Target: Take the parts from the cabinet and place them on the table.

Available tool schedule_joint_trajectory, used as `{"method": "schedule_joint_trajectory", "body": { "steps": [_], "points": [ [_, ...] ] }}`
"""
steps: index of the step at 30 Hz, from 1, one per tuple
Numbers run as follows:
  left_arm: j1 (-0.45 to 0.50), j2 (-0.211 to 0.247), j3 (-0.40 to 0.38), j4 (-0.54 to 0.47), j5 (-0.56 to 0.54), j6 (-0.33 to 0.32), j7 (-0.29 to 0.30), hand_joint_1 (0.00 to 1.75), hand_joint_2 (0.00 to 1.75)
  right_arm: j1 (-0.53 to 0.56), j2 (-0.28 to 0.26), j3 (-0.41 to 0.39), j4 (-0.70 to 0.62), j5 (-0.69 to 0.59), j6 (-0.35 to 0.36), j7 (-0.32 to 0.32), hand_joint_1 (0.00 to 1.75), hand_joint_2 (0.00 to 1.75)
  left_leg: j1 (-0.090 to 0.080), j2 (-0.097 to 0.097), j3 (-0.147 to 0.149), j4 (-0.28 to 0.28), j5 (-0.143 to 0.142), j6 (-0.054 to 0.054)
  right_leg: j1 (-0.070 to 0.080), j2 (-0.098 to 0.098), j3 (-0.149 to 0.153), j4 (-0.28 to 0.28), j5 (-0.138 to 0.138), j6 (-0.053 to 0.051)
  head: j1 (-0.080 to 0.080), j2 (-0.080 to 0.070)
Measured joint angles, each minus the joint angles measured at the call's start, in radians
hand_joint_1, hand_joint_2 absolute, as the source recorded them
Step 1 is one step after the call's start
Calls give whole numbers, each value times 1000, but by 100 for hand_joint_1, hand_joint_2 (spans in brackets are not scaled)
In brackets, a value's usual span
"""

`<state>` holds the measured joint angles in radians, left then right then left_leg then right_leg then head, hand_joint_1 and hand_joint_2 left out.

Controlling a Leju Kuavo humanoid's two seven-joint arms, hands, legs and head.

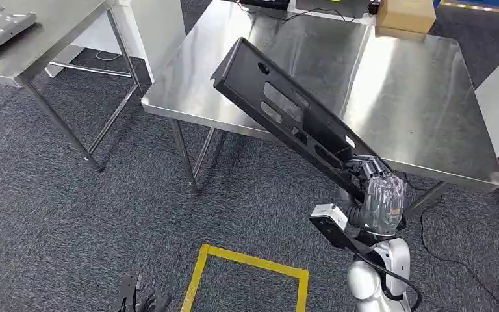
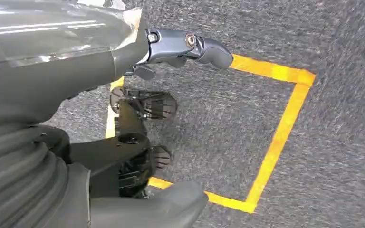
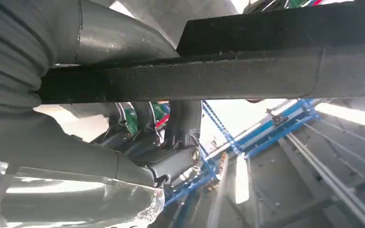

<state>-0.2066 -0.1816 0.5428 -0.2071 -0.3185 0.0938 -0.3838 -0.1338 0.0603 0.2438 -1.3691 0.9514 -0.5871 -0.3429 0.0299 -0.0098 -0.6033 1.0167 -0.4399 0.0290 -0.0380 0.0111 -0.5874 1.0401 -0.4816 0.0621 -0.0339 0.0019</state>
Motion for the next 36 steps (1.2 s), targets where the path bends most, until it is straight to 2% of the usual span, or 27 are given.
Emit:
{"method": "schedule_joint_trajectory", "body": {
  "steps": [3,4,5,6,7,8,9,13,14,15,16,18,19,20,21,23,24,25,26,27,28,30,32,33,34,35,36],
  "points": [
    [0,0,0,0,0,-1,0,0,175,-1,0,0,0,0,0,0,175,175,-9,4,2,0,-6,13,7,-1,-139,255,-87,-13,5,0],
    [1,0,0,0,0,-1,0,0,175,1,0,0,1,0,0,0,175,175,-13,4,4,1,-7,15,9,-1,-166,295,-89,-11,5,0],
    [1,0,0,0,0,0,1,0,175,2,-1,0,2,2,0,1,175,175,-17,3,8,1,-10,17,10,-1,-164,276,-71,-7,5,0],
    [1,0,0,0,1,2,2,0,175,1,-1,0,2,3,0,2,175,175,-19,2,15,1,-13,18,14,-2,-134,208,-35,-3,5,0],
    [1,0,0,0,2,6,4,0,175,1,-1,0,2,3,0,2,175,175,-21,2,21,1,-17,17,18,-2,-91,112,7,-1,5,0],
    [1,-1,1,0,2,7,5,0,175,0,-1,0,2,3,0,2,175,175,-21,2,28,0,-21,16,24,-6,-45,15,47,-4,5,0],
    [1,-2,1,0,3,8,5,0,175,-2,-1,0,2,3,0,2,175,175,-24,2,29,1,-26,10,33,-14,-23,-39,57,-18,5,0],
    [4,-2,1,0,6,8,4,0,175,-4,-1,0,2,3,0,2,175,175,-25,6,32,-8,-30,-6,40,-9,-16,-45,59,-31,7,0],
    [4,-2,1,0,6,8,4,0,175,-4,2,0,2,3,0,2,175,175,-23,6,26,-3,-39,-12,17,-8,-5,-59,63,-38,5,0],
    [3,-1,1,0,6,8,3,0,175,-5,2,-1,2,4,0,2,175,175,-27,7,22,24,-53,-16,20,-6,3,-62,59,-44,0,0],
    [2,-1,1,0,6,10,3,0,175,-7,4,-1,2,4,0,2,175,175,-23,6,-7,86,-85,-20,19,-7,9,-61,55,-54,-4,0],
    [5,2,1,0,8,14,5,0,175,-6,8,0,3,5,0,2,175,175,-19,7,-97,247,-150,-28,21,-7,14,-61,49,-63,-3,0],
    [6,3,1,0,9,16,7,0,175,-5,8,0,3,5,0,2,175,175,-17,7,-132,295,-155,-32,22,-7,16,-61,46,-63,-5,0],
    [6,3,1,0,9,16,8,0,175,-5,8,0,4,4,0,2,175,175,-15,7,-141,293,-136,-33,21,-5,18,-61,43,-63,-3,0],
    [6,5,1,0,9,16,8,0,175,-5,8,0,5,5,1,2,175,175,-12,7,-127,245,-95,-33,21,-1,23,-60,38,-59,-5,0],
    [6,8,1,0,8,16,8,0,175,-5,9,0,5,5,1,2,175,175,-7,7,-44,69,3,-32,20,3,38,-58,27,-50,-5,0],
    [6,8,1,0,8,16,8,0,175,-6,9,0,5,5,1,2,175,175,-7,7,-16,15,9,-28,21,4,41,-57,21,-44,-5,0],
    [4,8,1,0,7,15,9,0,175,-7,9,0,5,4,1,2,175,175,-11,4,2,-2,-4,-25,32,5,39,-53,15,-35,-5,0],
    [4,8,1,0,6,8,1,0,175,-7,10,0,5,5,1,2,175,175,-13,4,-1,0,-4,-18,30,6,39,-58,15,-31,-3,0],
    [4,8,1,0,3,-3,-13,0,175,-5,11,0,6,5,1,2,175,175,-16,3,-3,-2,-6,-9,30,7,45,-50,22,-21,-5,0],
    [4,8,0,0,1,-12,-19,0,175,-5,11,0,6,10,0,2,175,175,-19,4,2,-3,-9,0,31,6,47,-49,21,-19,-4,0],
    [3,7,-2,0,-2,-19,-19,0,175,-6,12,0,6,17,-1,5,175,175,-14,3,21,-11,-9,13,25,0,26,-13,5,-11,-2,0],
    [1,6,-4,0,-6,-21,-19,0,175,-10,12,0,6,17,-1,5,175,175,-14,3,26,-11,-16,23,25,-1,-53,123,-39,-17,2,0],
    [2,4,-6,0,-7,-22,-19,0,175,-8,12,0,7,17,-1,8,175,175,-15,4,29,-11,-20,25,25,-1,-109,211,-65,-17,1,0],
    [2,4,-7,0,-8,-21,-19,0,175,-6,12,0,10,17,-1,8,175,175,-15,3,33,-11,-26,26,25,-2,-148,264,-75,-13,2,0],
    [2,3,-8,0,-8,-21,-18,0,175,-3,11,0,11,17,-1,8,175,175,-15,2,40,-11,-31,25,24,-2,-167,275,-69,-8,2,0],
    [3,3,-8,0,-8,-21,-17,0,175,-2,10,0,11,17,-1,8,175,175,-15,0,49,-11,-38,24,24,-2,-161,239,-43,0,2,0]
  ]
}}
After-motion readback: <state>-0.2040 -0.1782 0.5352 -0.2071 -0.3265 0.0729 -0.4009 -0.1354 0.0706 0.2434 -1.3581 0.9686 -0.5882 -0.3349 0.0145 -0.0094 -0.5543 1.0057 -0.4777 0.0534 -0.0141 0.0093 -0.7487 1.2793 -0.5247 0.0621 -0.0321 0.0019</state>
